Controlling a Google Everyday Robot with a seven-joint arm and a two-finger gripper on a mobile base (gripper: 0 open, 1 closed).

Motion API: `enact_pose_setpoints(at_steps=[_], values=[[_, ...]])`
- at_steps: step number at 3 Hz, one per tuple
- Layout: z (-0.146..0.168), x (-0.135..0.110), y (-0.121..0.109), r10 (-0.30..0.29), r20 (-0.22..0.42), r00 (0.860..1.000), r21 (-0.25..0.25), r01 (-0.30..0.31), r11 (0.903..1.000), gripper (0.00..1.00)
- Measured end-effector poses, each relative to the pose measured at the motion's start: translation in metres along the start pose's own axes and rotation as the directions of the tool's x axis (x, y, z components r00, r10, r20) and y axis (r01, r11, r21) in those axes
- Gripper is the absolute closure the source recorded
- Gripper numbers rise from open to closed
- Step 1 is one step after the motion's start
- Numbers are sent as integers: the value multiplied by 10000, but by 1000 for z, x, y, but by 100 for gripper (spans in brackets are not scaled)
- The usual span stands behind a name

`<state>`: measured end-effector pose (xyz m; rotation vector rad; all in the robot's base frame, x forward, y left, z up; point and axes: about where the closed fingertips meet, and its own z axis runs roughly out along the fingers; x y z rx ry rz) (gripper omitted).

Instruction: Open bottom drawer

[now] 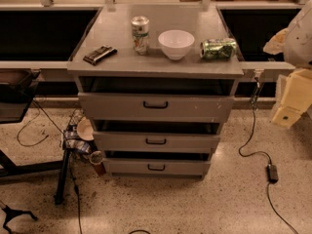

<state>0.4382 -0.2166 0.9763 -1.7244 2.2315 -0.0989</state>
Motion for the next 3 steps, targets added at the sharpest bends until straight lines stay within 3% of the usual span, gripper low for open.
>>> enact_pose_setpoints(at_steps=[1, 2, 3], values=[[0, 0, 0, -1, 1, 10000, 0, 1, 10000, 0], [11, -7, 15, -263, 249, 9993, -21, 264, 9996, 0], [48, -15, 43, -553, 703, 9960, -207, 569, 9982, 0]])
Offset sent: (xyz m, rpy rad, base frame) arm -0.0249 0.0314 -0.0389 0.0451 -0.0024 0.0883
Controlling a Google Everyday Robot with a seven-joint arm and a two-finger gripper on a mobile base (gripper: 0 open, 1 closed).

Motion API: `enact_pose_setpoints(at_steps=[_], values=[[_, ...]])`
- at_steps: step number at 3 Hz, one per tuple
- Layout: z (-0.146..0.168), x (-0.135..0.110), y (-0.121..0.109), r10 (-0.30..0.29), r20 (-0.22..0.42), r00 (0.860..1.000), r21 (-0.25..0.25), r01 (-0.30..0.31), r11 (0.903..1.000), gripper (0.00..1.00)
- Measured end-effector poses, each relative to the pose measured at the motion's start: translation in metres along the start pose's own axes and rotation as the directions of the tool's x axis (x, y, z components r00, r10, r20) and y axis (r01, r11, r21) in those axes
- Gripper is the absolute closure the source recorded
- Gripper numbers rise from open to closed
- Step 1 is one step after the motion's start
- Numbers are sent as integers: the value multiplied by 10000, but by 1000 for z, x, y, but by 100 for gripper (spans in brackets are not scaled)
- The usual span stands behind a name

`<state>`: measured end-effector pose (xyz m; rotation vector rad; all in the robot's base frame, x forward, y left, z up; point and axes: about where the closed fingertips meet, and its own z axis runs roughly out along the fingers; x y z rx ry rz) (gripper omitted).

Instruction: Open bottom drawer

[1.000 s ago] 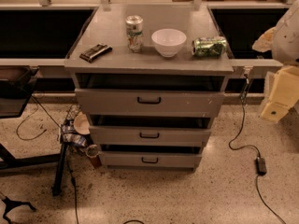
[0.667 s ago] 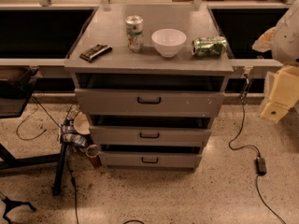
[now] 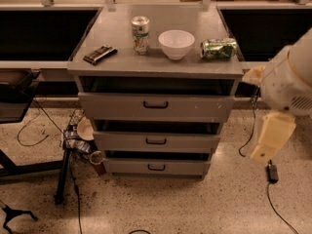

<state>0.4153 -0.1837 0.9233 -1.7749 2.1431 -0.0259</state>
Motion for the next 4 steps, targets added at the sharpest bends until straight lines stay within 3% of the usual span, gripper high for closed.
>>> enact_pose_setpoints(at_steps=[1, 2, 3, 4], values=[[70, 0, 28, 234, 606, 9979, -567, -199, 9982, 0], [177, -1, 58, 1242, 1300, 9837, -1416, -1056, 9843, 0], [253, 0, 83, 2245, 1687, 9598, -2075, -1881, 9600, 0], [259, -2, 76, 2295, 1846, 9556, -1811, -1964, 9636, 0]])
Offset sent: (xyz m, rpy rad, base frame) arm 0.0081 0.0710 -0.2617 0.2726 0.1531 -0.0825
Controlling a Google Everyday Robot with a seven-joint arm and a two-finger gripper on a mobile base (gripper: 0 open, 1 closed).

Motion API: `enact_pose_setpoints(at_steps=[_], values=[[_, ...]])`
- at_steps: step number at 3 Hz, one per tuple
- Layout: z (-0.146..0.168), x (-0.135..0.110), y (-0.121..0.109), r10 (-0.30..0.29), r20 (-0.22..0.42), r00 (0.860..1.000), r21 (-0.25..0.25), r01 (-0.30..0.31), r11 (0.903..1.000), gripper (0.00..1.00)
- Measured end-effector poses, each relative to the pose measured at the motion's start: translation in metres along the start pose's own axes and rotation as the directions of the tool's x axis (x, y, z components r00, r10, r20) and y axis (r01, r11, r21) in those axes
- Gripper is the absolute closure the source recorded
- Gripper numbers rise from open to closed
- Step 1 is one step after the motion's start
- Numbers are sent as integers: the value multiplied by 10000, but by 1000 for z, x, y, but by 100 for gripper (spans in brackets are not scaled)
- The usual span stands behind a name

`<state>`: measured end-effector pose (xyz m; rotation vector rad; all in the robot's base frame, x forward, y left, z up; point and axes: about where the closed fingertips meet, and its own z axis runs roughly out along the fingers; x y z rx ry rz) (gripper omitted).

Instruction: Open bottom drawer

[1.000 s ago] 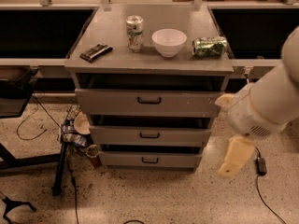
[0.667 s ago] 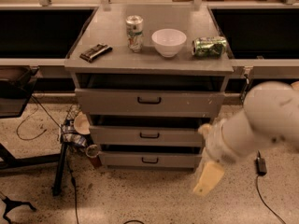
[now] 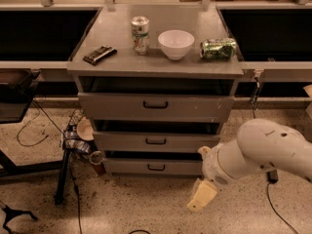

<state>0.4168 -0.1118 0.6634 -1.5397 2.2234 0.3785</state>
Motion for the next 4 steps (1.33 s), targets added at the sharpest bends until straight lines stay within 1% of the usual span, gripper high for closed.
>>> enact_pose_setpoints(at_steps=[1, 2, 3, 4], values=[[0, 0, 0, -1, 1, 10000, 1, 1, 10000, 0], [3, -1, -1, -112, 260, 9996, 191, 107, 9998, 0], [36, -10, -15, -785, 458, 9959, 364, 769, 9964, 0], [92, -18, -38, -1674, 591, 9841, 330, 1657, 9856, 0]])
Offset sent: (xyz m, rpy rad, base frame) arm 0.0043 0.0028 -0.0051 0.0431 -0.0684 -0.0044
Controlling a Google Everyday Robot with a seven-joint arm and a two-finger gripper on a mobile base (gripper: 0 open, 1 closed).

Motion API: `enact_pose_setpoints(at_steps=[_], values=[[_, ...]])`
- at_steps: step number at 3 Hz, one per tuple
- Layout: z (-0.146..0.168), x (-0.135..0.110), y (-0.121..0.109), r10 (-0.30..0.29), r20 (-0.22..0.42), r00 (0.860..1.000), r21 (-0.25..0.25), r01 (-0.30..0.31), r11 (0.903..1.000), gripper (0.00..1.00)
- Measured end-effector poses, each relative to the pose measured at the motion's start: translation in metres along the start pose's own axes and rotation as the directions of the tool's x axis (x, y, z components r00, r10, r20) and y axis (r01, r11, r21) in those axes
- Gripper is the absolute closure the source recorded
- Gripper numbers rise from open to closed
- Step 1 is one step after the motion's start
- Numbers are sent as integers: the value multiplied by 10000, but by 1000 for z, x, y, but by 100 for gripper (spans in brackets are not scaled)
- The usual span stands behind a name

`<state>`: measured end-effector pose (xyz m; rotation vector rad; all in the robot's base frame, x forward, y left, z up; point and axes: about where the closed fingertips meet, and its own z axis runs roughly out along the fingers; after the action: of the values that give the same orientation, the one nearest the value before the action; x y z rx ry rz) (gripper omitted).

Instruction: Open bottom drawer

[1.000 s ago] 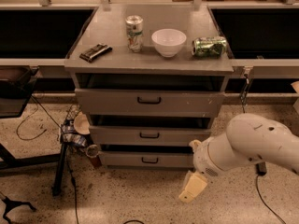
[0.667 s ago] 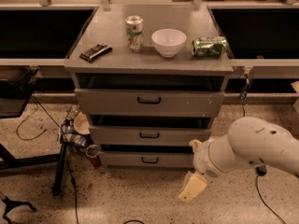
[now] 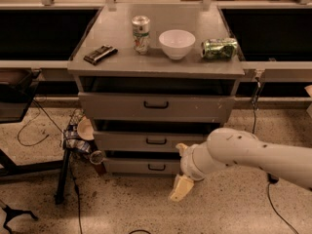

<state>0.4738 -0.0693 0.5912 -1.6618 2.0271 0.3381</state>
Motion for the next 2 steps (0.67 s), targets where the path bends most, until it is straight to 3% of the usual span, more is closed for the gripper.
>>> enact_pose_setpoints(at_steps=[1, 2], values=[[72, 9, -14, -432, -87, 9990, -462, 427, 9980, 0], [138, 26, -19, -366, -349, 9987, -1072, 327, 9937, 0]])
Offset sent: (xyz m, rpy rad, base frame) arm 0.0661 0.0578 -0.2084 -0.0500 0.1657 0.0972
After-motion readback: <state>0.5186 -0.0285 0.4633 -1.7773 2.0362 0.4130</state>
